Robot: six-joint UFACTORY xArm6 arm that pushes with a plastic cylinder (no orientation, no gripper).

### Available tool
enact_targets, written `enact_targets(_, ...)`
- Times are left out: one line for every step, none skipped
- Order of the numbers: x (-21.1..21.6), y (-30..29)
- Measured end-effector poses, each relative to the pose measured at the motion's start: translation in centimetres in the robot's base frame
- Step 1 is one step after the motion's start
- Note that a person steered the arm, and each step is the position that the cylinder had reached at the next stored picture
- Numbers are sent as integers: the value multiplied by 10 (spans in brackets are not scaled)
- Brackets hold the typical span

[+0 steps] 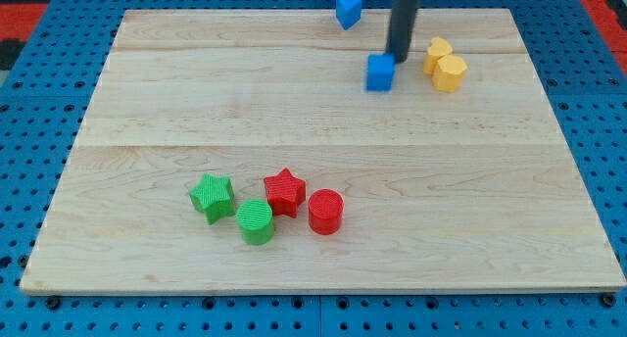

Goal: Place the blue cube bottom of the blue triangle

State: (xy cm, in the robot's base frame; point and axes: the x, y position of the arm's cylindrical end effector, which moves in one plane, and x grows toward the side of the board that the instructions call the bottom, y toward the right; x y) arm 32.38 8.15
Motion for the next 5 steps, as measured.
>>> enact_targets(20, -93)
enact_targets(15, -130)
enact_targets(95, -214)
enact_targets(193, -249)
enact_targets(271, -260)
